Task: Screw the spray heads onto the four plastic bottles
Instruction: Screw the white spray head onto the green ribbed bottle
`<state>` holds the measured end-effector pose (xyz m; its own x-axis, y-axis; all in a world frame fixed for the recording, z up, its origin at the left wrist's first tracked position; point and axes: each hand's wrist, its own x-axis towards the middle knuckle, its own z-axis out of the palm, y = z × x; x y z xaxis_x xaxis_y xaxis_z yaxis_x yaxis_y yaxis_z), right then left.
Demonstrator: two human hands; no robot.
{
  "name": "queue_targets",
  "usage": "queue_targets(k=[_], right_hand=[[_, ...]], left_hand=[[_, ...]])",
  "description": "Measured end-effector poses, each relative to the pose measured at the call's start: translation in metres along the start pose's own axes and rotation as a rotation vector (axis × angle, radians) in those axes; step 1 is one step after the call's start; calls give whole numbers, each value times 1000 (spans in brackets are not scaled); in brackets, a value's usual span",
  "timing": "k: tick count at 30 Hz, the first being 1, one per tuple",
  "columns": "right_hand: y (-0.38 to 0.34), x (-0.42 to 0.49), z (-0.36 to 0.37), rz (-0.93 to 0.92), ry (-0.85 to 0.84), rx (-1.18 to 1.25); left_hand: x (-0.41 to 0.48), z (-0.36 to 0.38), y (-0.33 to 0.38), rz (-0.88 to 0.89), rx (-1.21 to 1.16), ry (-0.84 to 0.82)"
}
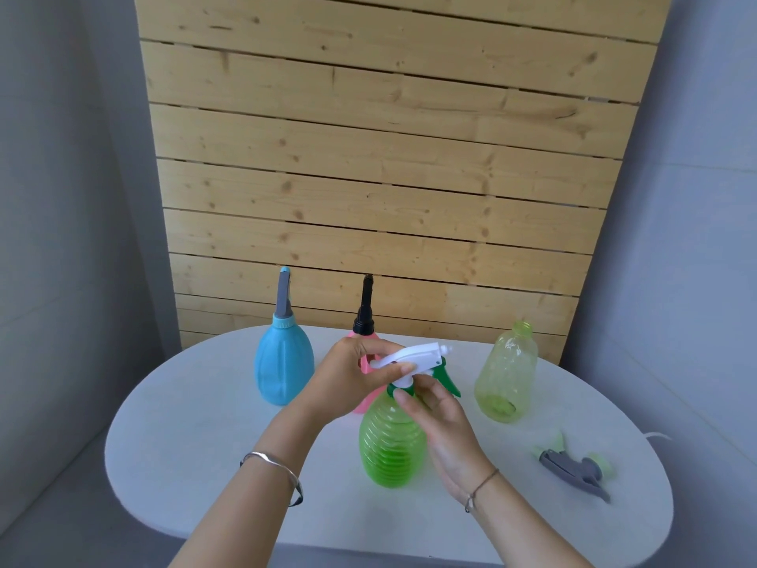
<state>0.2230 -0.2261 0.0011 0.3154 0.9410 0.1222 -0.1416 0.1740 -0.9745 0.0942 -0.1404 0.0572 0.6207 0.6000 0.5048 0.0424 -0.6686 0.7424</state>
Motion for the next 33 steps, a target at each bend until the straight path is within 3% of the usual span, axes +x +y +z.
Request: queue_targets(k=[6, 10, 16, 19, 21, 25, 27, 31, 33], right_hand=[[-2, -1, -1, -8, -84, -16], [-1, 0, -1, -5, -15, 58], [-4, 1, 5, -114, -38, -137], [-11, 7, 1, -122, 47, -97], [-20, 11, -5, -98, 134, 0], [-42, 14, -15, -55, 183, 158], [-48, 13, -18, -64, 176, 224], [-57, 12, -22, -103, 209, 267], [-61, 13, -24, -105, 210, 319]], left_hand=[[0, -1, -1, -5, -7, -9], [-1, -1, 0, -17, 1, 2], [-4, 2, 0, -26, -51, 21], [-11, 5, -6, -145, -51, 74], [-17, 5, -12, -292, -78, -22], [-28, 9, -14, -487, -179, -400], [-30, 14, -13, -512, -248, -457], [-28, 23, -8, -467, -293, -224], [-29, 29, -7, -482, -422, -157]])
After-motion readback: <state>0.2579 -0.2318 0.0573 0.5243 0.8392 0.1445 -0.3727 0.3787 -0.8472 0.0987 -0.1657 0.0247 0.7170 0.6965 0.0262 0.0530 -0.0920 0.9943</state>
